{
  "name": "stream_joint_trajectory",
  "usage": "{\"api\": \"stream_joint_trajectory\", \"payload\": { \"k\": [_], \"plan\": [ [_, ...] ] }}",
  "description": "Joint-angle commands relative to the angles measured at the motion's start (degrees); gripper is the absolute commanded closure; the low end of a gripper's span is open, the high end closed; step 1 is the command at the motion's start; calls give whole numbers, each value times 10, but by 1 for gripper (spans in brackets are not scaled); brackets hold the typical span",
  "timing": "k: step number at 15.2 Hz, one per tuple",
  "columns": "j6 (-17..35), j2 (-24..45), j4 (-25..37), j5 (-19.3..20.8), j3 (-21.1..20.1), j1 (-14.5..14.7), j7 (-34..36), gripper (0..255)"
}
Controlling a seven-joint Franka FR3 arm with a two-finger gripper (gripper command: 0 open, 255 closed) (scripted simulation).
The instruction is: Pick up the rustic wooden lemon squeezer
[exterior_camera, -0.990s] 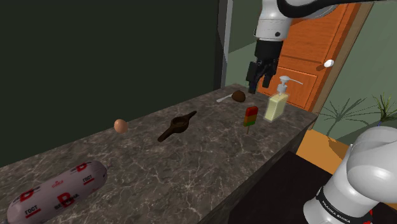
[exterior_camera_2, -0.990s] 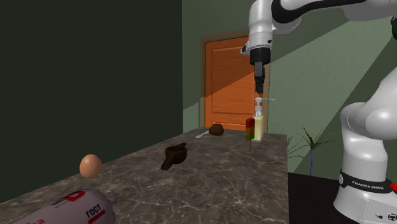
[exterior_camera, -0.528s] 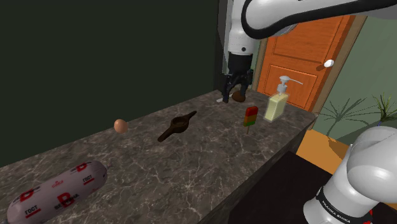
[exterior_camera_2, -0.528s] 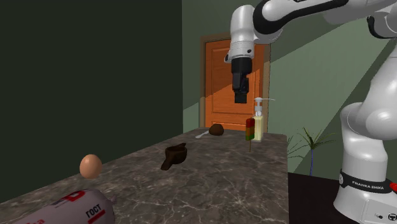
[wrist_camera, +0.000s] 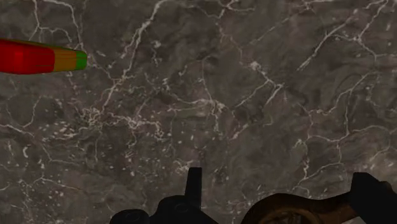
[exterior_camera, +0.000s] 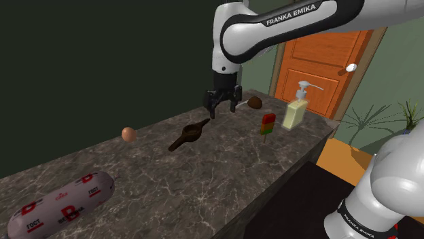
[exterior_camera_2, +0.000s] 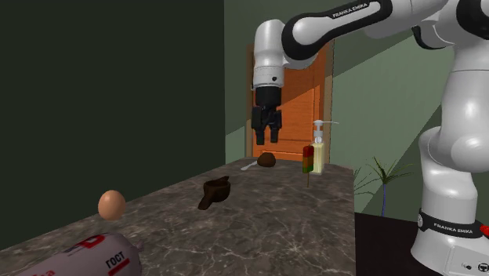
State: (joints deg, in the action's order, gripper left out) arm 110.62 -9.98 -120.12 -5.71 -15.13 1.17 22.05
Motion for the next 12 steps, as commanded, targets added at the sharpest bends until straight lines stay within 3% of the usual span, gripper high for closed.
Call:
{"api": "stream_joint_trajectory", "payload": {
  "k": [1,12],
  "plan": [
    [17,44,28,12,-9,1,28,0],
    [43,299,250,101,-22,44,176,0]
  ]
}}
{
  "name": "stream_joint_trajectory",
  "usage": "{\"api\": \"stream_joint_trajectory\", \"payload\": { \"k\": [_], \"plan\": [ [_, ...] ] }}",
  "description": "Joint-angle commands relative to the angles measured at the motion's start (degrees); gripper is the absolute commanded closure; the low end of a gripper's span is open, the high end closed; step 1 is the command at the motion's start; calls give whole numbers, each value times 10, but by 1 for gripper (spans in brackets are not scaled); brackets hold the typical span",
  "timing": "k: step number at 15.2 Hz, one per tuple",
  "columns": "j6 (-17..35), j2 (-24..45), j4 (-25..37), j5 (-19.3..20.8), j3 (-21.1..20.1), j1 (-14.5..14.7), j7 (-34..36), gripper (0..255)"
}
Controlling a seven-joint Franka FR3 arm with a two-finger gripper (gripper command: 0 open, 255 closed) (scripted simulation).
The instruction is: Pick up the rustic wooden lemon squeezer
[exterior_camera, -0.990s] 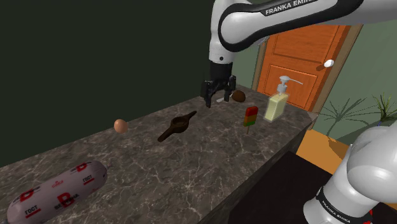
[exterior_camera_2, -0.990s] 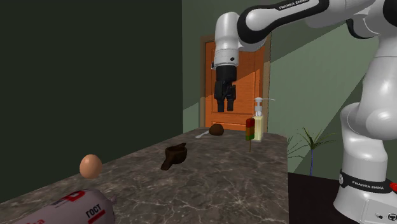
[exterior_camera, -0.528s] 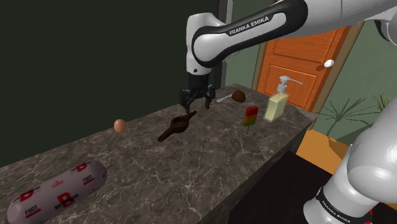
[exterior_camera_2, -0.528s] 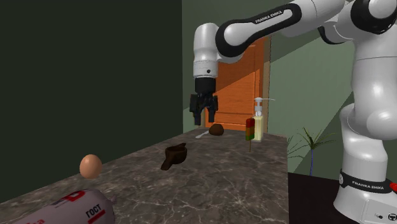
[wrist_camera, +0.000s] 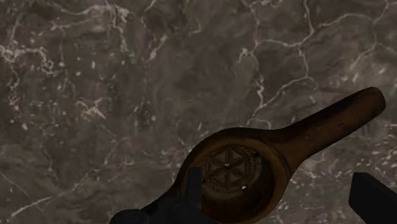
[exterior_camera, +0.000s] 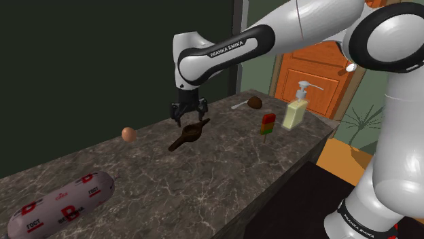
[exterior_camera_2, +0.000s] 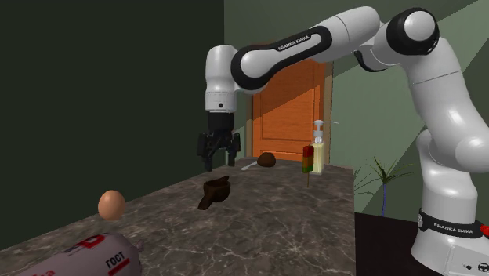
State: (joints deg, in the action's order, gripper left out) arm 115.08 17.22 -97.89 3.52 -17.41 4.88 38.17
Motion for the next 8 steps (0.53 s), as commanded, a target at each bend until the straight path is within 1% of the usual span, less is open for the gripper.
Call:
{"api": "stream_joint_trajectory", "payload": {
  "k": [1,2,3,8],
  "plan": [
    [-4,51,54,16,3,14,25,0],
    [-8,76,83,23,6,21,35,0],
    [-8,78,84,23,7,21,35,0],
    [25,90,63,27,9,22,37,0]
  ]
}}
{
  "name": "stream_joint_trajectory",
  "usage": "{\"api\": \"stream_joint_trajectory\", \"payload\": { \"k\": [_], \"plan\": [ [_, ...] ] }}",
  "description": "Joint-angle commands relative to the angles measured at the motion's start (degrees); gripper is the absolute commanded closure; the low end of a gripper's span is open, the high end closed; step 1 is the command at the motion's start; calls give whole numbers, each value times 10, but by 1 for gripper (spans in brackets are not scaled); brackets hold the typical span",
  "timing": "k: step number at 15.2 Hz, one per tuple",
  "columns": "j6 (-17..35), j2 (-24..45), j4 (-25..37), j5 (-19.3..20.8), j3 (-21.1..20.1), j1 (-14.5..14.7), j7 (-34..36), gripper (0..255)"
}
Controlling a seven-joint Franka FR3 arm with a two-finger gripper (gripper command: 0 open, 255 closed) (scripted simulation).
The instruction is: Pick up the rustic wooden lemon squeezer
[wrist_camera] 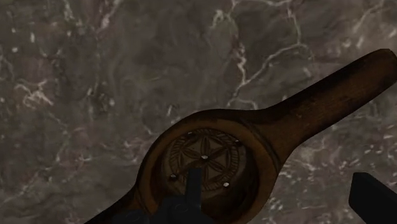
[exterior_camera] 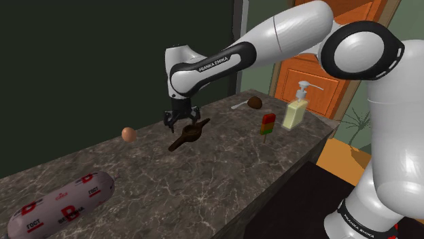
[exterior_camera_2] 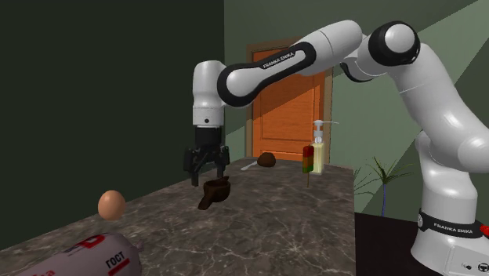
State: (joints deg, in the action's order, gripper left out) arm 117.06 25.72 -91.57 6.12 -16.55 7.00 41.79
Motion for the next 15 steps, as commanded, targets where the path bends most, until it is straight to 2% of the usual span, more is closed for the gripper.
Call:
{"api": "stream_joint_trajectory", "payload": {
  "k": [1,4,5,15],
  "plan": [
    [11,7,-4,2,1,1,1,0],
    [21,12,-10,4,2,1,2,0],
    [22,12,-10,4,2,2,3,255],
    [15,9,-6,3,1,1,2,255]
  ]
}}
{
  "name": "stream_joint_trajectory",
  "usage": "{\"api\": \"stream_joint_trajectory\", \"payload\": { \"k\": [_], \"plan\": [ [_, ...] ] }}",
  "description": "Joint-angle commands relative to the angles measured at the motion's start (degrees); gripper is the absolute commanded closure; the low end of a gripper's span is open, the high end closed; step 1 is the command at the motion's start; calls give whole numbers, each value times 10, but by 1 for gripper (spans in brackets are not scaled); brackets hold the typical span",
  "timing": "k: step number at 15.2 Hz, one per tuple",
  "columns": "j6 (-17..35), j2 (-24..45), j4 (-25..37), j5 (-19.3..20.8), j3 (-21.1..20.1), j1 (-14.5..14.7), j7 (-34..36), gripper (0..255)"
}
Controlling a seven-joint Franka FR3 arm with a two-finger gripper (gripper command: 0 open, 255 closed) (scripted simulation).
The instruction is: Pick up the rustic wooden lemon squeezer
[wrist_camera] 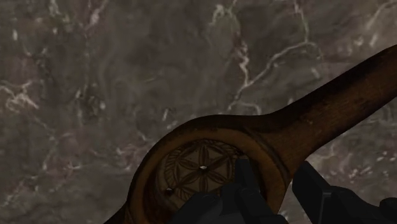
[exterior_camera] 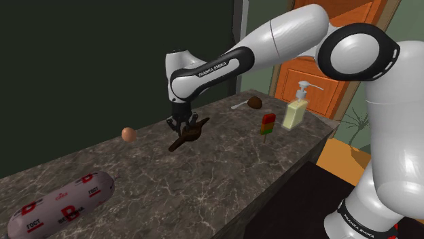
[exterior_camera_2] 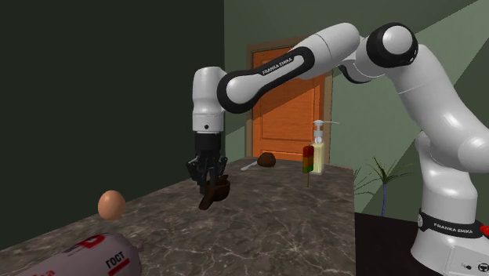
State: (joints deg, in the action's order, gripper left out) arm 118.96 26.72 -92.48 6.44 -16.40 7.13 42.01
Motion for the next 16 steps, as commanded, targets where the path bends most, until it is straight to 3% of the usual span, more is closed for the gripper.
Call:
{"api": "stream_joint_trajectory", "payload": {
  "k": [1,16],
  "plan": [
    [-10,-4,6,-1,-1,0,-1,255],
    [-99,-30,70,-11,-5,-1,-6,255]
  ]
}}
